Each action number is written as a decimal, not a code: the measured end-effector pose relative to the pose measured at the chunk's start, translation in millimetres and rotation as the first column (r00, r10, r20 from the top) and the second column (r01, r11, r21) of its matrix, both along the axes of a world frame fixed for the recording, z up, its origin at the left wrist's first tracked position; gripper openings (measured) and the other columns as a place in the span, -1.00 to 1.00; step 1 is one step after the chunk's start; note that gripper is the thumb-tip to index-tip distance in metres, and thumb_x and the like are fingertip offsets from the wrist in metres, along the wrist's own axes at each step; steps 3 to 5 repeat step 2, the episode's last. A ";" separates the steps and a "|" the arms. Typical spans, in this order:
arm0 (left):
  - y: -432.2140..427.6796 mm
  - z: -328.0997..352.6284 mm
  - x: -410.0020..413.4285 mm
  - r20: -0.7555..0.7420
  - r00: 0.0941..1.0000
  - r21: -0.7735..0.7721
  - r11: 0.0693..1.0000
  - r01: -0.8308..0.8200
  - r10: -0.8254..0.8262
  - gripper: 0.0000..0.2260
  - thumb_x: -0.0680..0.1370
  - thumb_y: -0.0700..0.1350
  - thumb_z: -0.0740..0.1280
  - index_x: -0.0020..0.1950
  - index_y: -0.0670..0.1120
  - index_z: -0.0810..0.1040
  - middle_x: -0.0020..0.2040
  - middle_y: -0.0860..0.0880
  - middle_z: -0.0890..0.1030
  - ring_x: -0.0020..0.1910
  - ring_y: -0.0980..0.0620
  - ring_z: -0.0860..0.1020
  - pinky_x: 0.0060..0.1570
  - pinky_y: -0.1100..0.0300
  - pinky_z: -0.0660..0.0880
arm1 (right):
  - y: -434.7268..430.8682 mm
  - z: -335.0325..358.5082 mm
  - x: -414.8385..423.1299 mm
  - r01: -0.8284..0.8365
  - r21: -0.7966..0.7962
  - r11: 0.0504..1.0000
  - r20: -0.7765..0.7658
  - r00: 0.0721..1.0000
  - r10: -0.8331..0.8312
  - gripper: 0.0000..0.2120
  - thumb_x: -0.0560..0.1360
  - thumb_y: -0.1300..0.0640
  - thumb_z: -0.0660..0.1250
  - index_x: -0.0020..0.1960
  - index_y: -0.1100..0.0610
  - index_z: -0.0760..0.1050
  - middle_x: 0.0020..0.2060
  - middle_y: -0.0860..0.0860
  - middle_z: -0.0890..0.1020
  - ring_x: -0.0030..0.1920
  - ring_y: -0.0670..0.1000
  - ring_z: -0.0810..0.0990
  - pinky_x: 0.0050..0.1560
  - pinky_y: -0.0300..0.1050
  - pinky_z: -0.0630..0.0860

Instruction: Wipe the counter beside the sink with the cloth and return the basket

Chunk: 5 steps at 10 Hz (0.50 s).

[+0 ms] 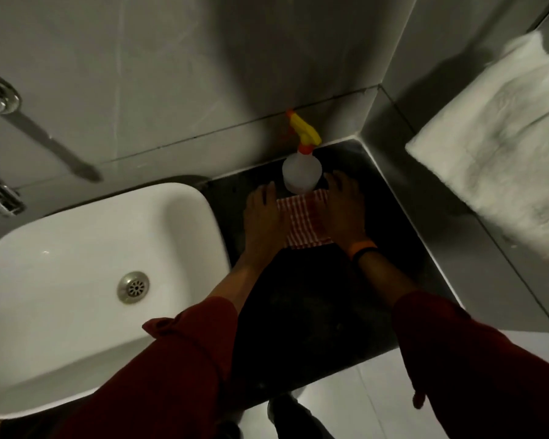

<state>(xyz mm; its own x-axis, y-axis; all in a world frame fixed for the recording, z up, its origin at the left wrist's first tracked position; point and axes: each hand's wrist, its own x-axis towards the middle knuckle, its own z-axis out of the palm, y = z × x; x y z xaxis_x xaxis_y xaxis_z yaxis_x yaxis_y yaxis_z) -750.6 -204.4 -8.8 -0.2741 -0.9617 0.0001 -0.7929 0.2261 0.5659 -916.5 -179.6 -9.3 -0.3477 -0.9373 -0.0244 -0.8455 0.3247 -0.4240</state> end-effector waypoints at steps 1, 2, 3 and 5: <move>-18.3 58.6 15.4 0.004 0.997 -0.336 0.939 0.070 -0.072 -0.50 0.58 -0.08 0.26 0.49 -0.24 0.34 0.45 -0.27 0.41 0.48 -0.23 0.35 0.49 -0.14 0.28 | -19.4 60.1 24.3 -0.125 -0.256 0.959 -0.052 0.992 0.115 -0.39 0.56 0.02 0.37 0.53 0.22 0.31 0.48 0.26 0.39 0.47 0.31 0.36 0.49 0.22 0.31; -47.6 137.7 37.2 -0.007 0.998 -0.620 0.784 0.044 -0.062 -0.44 0.58 0.01 0.27 0.52 -0.22 0.28 0.48 -0.24 0.38 0.52 -0.21 0.29 0.50 -0.16 0.27 | -53.6 143.4 49.2 -0.214 -0.558 0.802 -0.217 0.970 0.107 -0.38 0.54 -0.04 0.36 0.50 0.25 0.36 0.48 0.27 0.41 0.49 0.32 0.37 0.49 0.26 0.32; -47.6 137.7 37.2 -0.007 0.998 -0.620 0.784 0.044 -0.062 -0.44 0.58 0.01 0.27 0.52 -0.22 0.28 0.48 -0.24 0.38 0.52 -0.21 0.29 0.50 -0.16 0.27 | -53.6 143.4 49.2 -0.214 -0.558 0.802 -0.217 0.970 0.107 -0.38 0.54 -0.04 0.36 0.50 0.25 0.36 0.48 0.27 0.41 0.49 0.32 0.37 0.49 0.26 0.32; -47.6 137.7 37.2 -0.007 0.998 -0.620 0.784 0.044 -0.062 -0.44 0.58 0.01 0.27 0.52 -0.22 0.28 0.48 -0.24 0.38 0.52 -0.21 0.29 0.50 -0.16 0.27 | -53.6 143.4 49.2 -0.214 -0.558 0.802 -0.217 0.970 0.107 -0.38 0.54 -0.04 0.36 0.50 0.25 0.36 0.48 0.27 0.41 0.49 0.32 0.37 0.49 0.26 0.32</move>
